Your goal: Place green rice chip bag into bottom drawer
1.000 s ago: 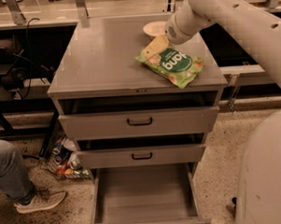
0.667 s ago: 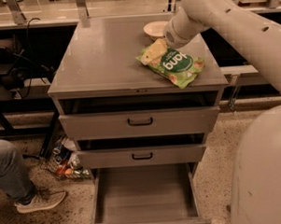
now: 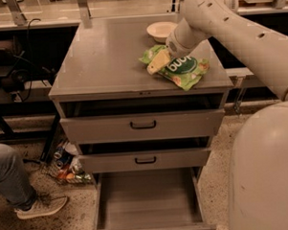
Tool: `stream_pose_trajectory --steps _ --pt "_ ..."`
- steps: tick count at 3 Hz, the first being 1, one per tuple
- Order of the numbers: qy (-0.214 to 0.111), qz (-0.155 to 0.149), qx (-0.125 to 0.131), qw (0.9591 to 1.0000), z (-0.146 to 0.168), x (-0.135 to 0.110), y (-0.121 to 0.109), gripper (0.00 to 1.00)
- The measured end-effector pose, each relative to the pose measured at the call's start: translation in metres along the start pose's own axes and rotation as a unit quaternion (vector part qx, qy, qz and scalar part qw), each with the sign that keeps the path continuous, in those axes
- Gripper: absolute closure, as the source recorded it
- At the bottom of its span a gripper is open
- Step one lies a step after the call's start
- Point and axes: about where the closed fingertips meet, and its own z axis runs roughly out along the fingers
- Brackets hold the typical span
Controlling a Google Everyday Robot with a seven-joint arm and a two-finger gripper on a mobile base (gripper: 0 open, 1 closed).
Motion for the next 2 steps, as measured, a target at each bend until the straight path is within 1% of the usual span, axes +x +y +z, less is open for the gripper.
stream_pose_trajectory --steps 1,2 --pt "0.008 -0.002 -0.005 1.0 0.003 0.004 0.004 0.41" --pt "0.003 -0.008 0.005 0.9999 -0.01 0.003 0.002 0.64"
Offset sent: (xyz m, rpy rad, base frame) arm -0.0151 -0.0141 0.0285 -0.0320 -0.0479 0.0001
